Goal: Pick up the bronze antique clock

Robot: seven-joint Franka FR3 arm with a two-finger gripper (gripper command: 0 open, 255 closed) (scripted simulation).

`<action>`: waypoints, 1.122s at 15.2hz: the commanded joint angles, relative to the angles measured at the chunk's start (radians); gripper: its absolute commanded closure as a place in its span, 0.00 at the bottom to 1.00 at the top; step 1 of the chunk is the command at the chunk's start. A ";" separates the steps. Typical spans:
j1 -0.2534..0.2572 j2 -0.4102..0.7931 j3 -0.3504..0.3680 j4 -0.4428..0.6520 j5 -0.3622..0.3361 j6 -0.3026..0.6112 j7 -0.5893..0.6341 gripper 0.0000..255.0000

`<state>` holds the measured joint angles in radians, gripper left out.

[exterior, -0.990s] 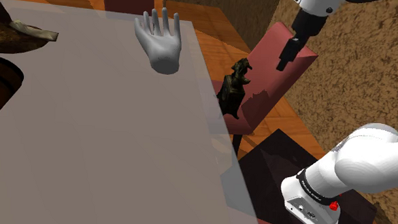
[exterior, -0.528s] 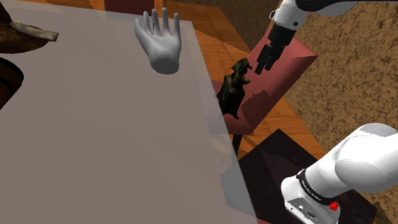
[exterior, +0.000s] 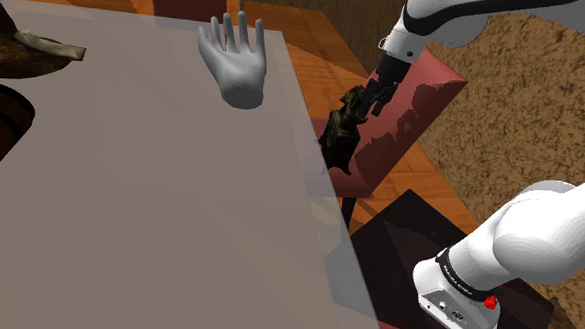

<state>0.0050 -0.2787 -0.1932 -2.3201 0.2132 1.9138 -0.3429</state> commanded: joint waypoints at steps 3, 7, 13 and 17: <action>0.001 0.019 -0.002 -0.033 0.008 0.050 -0.015 0.00; 0.001 0.017 -0.002 -0.034 0.008 0.049 -0.014 1.00; 0.001 0.017 -0.002 -0.034 0.008 0.049 -0.014 1.00; 0.000 0.004 -0.001 -0.006 0.002 0.010 -0.003 1.00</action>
<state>0.0059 -0.2662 -0.1945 -2.3321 0.2176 1.9359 -0.3499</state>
